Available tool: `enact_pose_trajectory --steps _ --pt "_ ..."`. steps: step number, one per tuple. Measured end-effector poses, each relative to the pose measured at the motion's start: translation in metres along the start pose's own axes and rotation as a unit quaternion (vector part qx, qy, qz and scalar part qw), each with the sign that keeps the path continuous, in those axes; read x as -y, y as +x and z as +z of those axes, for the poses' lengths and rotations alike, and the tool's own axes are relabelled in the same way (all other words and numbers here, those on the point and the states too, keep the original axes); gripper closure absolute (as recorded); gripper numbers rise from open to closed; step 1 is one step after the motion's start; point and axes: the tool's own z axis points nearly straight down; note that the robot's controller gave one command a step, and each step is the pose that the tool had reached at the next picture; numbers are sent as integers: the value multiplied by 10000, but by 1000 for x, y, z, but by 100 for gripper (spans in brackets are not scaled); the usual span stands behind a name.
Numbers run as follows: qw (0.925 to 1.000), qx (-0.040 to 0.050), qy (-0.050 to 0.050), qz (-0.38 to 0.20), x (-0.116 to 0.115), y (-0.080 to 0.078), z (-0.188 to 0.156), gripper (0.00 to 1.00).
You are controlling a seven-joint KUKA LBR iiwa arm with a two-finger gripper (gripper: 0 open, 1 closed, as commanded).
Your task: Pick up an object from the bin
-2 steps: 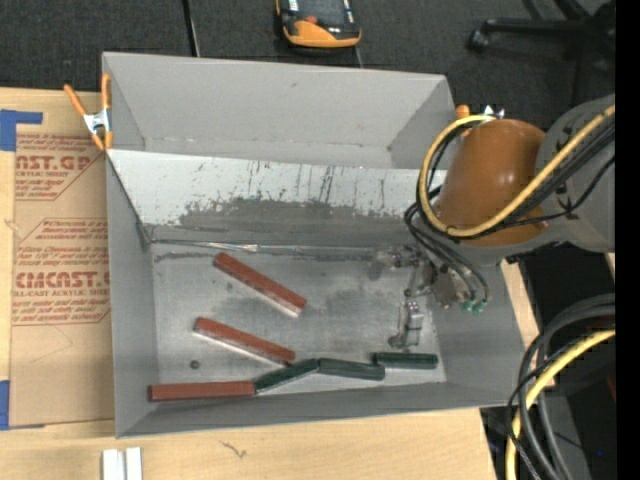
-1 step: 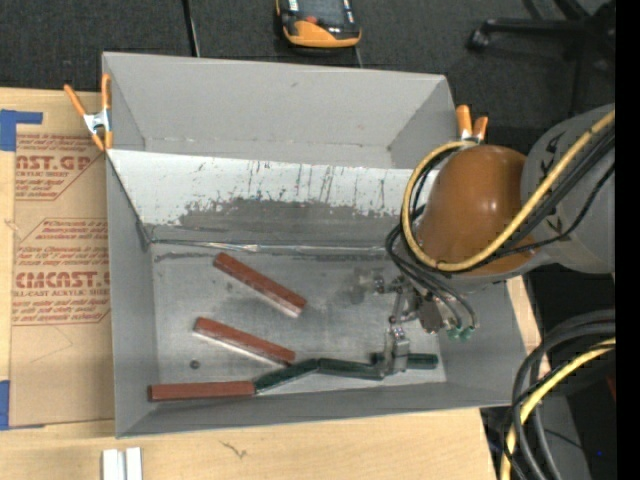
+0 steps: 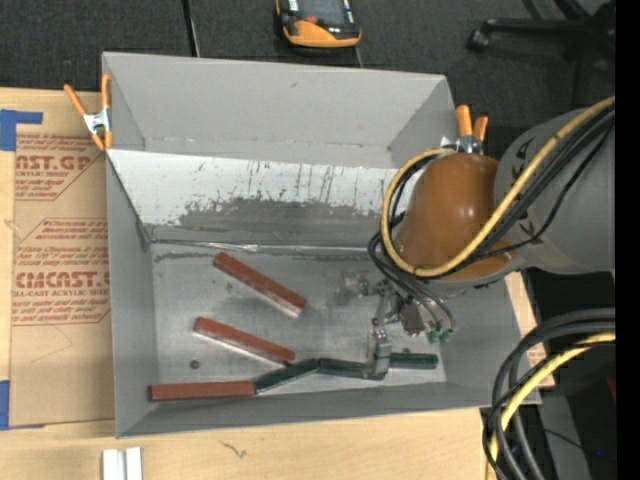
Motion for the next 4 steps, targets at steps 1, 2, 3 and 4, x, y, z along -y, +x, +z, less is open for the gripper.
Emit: enact_pose_trajectory --steps 1,2,3,4 --pt "9999 20 4 -125 -8 2 60 0" --pt "9988 -1 2 -491 -25 2 67 100" --pt "9988 -1 3 -492 -25 2 67 100" --pt "9988 -1 3 -491 -26 2 67 100"
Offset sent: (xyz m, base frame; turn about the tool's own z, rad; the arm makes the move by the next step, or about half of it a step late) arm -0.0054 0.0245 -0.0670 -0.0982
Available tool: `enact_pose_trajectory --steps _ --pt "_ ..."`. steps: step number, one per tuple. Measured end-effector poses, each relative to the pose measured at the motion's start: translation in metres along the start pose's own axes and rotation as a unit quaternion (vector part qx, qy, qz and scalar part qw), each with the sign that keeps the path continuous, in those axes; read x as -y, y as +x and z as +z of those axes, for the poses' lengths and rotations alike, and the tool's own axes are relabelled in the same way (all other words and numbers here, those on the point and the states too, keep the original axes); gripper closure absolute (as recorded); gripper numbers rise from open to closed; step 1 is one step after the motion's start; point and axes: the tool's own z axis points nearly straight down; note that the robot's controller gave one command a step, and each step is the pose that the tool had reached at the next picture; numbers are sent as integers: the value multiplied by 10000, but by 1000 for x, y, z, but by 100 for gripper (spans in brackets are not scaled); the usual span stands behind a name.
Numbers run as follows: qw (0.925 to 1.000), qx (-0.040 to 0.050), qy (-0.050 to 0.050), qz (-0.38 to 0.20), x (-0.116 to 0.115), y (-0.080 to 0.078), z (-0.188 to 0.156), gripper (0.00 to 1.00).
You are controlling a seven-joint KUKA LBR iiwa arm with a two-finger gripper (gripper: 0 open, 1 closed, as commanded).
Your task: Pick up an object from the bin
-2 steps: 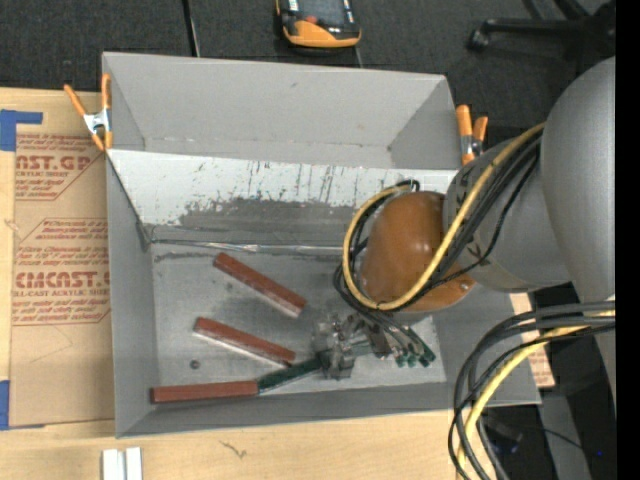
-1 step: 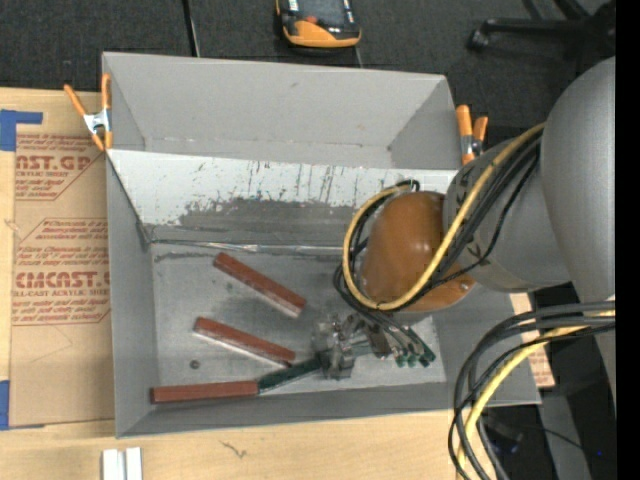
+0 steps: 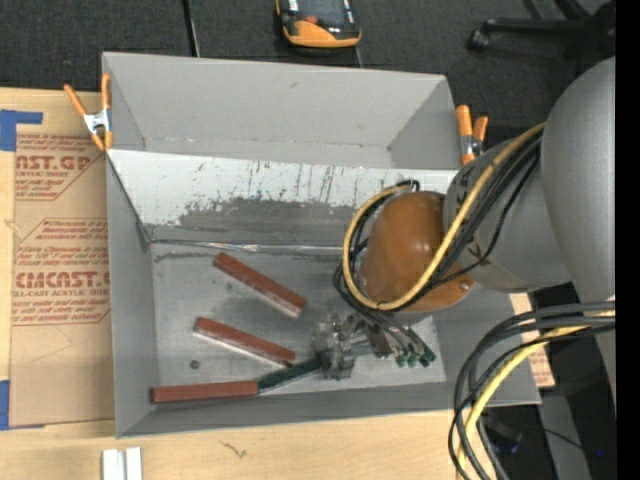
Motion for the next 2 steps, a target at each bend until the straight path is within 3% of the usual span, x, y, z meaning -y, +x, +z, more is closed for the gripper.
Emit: enact_pose_trajectory --steps 2 --pt "10000 -8 0 0 0 0 -13 100"
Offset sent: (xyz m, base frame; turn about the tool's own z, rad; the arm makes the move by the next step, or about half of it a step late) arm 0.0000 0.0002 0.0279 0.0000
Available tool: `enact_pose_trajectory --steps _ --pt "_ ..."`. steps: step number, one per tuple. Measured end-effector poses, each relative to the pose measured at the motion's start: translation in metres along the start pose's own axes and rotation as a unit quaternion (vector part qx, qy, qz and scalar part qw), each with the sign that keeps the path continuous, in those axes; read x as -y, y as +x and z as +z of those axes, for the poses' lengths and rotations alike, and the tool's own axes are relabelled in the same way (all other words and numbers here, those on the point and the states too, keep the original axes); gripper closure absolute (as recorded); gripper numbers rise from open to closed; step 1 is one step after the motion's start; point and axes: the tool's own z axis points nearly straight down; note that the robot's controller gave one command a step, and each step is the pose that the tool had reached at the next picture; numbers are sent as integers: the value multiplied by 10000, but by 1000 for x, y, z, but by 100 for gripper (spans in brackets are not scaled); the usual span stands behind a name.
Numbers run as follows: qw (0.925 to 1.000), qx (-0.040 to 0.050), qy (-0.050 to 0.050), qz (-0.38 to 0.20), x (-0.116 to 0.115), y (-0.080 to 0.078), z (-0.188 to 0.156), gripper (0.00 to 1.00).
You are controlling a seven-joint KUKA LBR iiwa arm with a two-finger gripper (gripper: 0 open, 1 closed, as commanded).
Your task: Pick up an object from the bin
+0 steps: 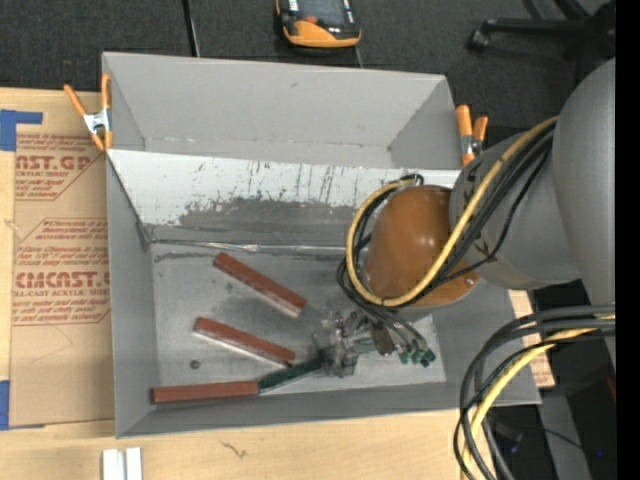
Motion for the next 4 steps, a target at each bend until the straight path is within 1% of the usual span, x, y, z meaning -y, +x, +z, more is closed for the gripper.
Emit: enact_pose_trajectory --steps 2,3,4 --pt "10000 1 0 -1 0 0 -16 100" --pt "10000 -15 -3 -2 0 1 -26 100" --pt "10000 -20 -4 -3 -1 1 -42 100"
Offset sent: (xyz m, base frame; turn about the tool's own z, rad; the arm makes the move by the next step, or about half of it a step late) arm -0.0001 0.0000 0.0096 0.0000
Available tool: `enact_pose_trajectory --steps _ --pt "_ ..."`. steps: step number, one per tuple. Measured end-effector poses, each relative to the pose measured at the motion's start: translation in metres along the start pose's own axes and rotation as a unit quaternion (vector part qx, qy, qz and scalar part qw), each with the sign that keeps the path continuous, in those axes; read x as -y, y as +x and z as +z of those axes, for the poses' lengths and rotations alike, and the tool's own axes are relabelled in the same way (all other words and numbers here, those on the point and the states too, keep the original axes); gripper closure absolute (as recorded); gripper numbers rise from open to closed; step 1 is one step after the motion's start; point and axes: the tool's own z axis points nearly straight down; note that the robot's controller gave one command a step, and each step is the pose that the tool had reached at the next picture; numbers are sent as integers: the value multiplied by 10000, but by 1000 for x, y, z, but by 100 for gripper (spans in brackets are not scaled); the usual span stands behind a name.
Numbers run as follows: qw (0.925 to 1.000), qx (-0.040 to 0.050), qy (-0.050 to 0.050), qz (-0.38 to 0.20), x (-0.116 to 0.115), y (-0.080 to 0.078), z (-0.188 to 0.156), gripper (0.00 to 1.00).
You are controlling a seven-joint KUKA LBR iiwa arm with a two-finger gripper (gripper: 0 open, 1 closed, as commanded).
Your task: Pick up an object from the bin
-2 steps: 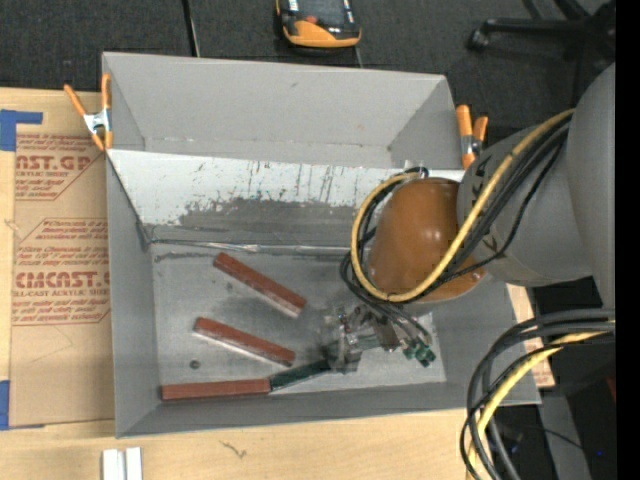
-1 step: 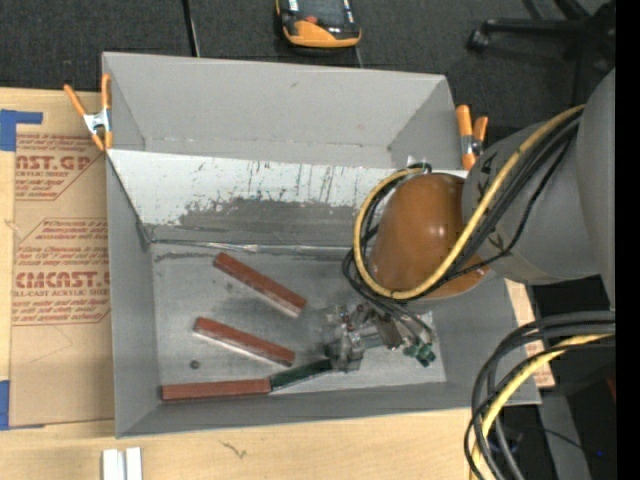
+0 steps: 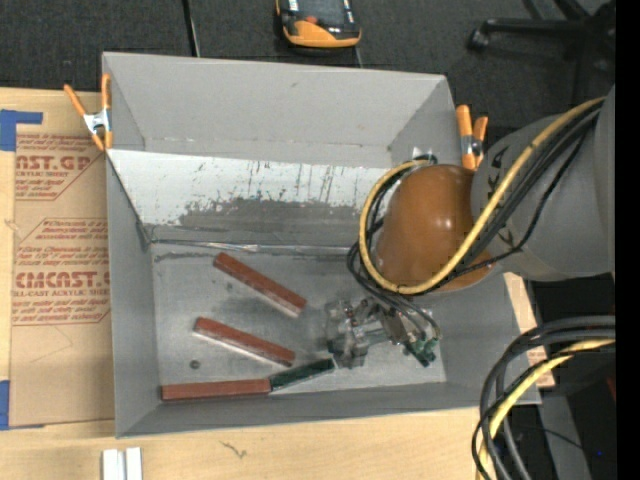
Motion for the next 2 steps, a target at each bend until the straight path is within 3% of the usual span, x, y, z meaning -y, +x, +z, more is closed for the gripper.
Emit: enact_pose_trajectory --steps 2 --pt "10000 37 7 -1 0 -1 -24 100"
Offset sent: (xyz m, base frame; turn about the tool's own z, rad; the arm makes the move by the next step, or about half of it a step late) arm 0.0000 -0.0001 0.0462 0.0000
